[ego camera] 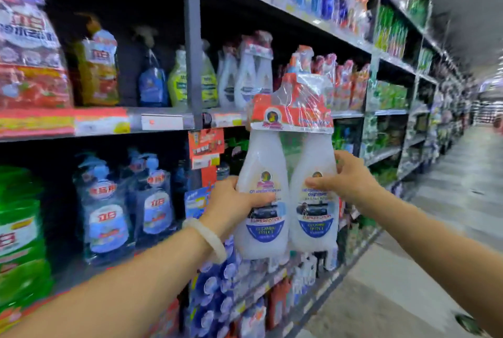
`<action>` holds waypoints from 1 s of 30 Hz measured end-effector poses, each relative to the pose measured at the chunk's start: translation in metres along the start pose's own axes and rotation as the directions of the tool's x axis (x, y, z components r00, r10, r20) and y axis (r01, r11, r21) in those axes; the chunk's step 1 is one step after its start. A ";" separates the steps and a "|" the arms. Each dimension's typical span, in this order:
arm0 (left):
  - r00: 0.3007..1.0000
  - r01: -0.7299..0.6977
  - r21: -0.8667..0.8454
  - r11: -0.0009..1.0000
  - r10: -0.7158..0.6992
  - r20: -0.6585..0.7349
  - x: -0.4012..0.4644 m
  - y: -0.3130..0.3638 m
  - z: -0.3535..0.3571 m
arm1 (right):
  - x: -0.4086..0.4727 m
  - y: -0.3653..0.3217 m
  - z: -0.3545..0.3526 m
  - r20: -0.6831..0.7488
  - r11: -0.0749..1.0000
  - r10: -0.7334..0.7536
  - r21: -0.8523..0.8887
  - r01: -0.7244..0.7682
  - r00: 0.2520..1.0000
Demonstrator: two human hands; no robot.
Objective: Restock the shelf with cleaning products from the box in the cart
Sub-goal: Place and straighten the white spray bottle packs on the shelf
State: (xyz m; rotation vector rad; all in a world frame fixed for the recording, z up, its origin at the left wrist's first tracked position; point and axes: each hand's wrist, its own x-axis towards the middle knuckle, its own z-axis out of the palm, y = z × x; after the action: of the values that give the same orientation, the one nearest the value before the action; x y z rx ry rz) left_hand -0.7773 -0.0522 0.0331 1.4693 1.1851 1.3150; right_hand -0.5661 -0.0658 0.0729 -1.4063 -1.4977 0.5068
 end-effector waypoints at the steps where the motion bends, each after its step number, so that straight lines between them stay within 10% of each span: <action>1: 0.999 -0.031 -0.004 1.000 0.031 -0.007 0.022 0.007 0.006 | 0.022 -0.001 -0.004 -0.024 1.000 -0.024 0.004 0.024 0.999; 13: 0.899 -0.426 0.000 0.905 0.424 -0.113 0.275 0.132 0.018 | 0.293 -0.069 -0.026 -0.219 0.912 -0.362 0.119 0.393 0.906; 30: 0.869 -0.278 0.185 0.943 0.328 -0.370 0.452 0.110 0.052 | 0.522 -0.009 0.021 0.012 0.859 -0.470 0.236 0.454 0.883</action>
State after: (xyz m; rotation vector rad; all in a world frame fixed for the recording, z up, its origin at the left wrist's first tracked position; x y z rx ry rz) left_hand -0.7062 0.3643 0.2350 1.5724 1.3491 1.8528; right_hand -0.5090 0.4182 0.2613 -0.8155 -1.7069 0.4084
